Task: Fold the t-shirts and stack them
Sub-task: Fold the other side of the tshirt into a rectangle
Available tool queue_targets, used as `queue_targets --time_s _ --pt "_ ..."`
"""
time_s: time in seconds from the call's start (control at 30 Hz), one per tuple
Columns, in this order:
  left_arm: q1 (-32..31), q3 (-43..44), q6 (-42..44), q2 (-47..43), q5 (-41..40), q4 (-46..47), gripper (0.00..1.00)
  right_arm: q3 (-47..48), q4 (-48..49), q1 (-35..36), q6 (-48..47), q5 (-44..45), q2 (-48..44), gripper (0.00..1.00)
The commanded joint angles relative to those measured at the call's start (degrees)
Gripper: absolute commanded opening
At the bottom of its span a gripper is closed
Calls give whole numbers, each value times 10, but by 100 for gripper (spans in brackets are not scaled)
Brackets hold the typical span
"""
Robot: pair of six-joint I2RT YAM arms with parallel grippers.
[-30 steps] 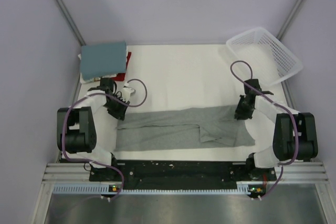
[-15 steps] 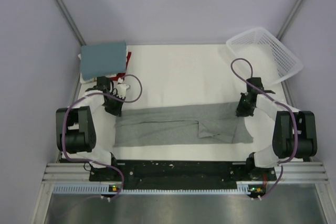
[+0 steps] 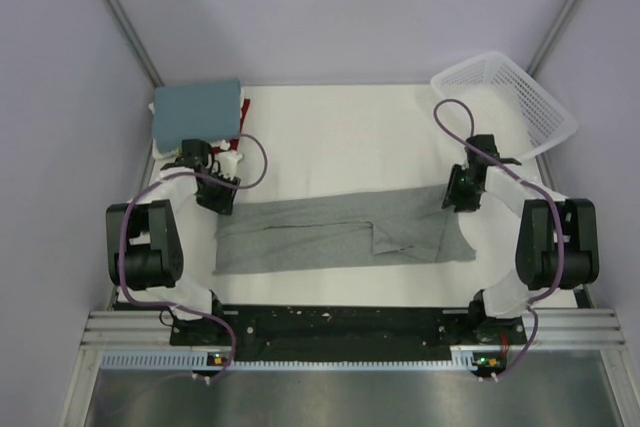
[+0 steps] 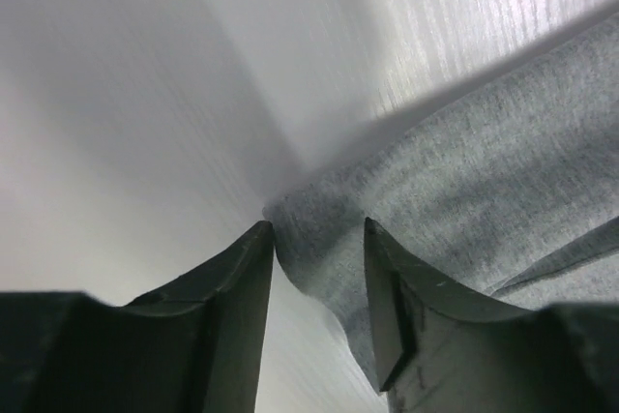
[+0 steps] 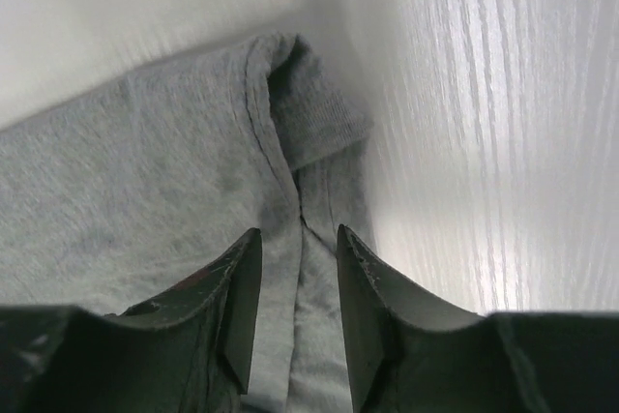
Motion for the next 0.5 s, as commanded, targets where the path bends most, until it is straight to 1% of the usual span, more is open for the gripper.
queue_targets --time_s 0.0,0.1,0.17,0.2,0.3,0.37,0.43,0.47 --pt "1 31 6 -44 5 15 52 26 -62 7 18 53 -63 39" --pt "-11 44 11 -73 4 16 54 30 -106 8 19 52 -104 41" --pt "-37 51 20 -98 0 13 54 25 -131 11 25 36 -128 46" --pt "-50 52 25 -110 1 9 52 21 -145 12 30 20 -140 47" --pt "-154 47 50 -150 39 -13 43 -9 -159 14 57 -49 -166 46" --pt "-222 40 65 -168 84 -21 38 -37 -158 15 76 -109 -176 42" --pt "-299 45 65 -170 120 -26 38 -59 -157 20 90 -126 -186 41" --pt "-333 54 58 -162 124 -27 38 -70 -157 24 94 -129 -193 41"
